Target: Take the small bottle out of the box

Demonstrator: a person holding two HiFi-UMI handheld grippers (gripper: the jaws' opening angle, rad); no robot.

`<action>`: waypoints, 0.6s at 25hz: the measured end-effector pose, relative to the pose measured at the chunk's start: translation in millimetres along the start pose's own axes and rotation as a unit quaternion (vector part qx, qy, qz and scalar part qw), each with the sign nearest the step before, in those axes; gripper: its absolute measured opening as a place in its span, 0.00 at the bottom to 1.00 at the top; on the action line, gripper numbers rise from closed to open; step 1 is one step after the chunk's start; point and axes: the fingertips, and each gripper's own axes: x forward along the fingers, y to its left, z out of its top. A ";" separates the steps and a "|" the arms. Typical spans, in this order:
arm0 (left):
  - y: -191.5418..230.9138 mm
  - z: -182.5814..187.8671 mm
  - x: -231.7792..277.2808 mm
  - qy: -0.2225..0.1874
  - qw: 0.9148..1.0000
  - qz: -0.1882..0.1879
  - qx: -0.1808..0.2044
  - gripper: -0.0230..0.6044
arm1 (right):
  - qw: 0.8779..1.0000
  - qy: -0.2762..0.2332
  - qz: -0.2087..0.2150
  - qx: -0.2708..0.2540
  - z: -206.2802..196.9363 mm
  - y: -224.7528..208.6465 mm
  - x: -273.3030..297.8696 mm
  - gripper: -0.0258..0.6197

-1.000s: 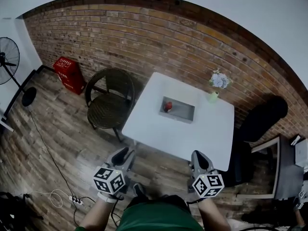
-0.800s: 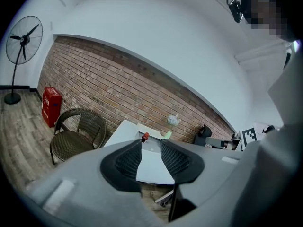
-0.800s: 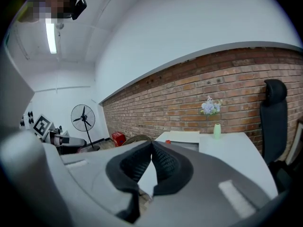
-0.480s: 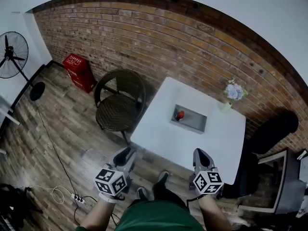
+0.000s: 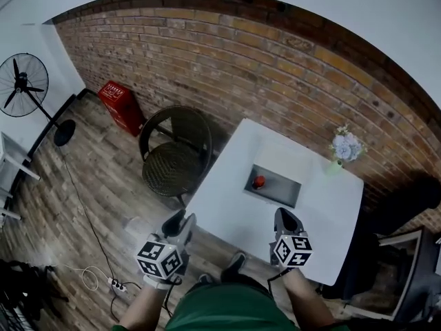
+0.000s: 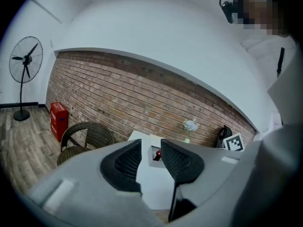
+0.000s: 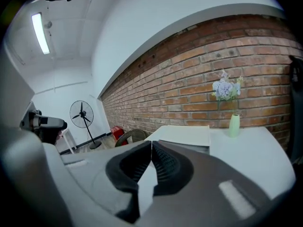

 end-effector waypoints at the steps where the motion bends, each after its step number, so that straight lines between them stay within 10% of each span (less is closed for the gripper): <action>1: -8.5 -0.2 10.4 0.003 1.000 -0.006 0.004 0.25 | 1.000 0.003 0.000 0.003 1.2 -8.0 7.6 0.05; 15: -34.0 -3.7 95.4 0.054 0.998 -0.024 0.027 0.25 | 0.996 0.059 0.046 -0.041 -14.1 -38.2 98.1 0.25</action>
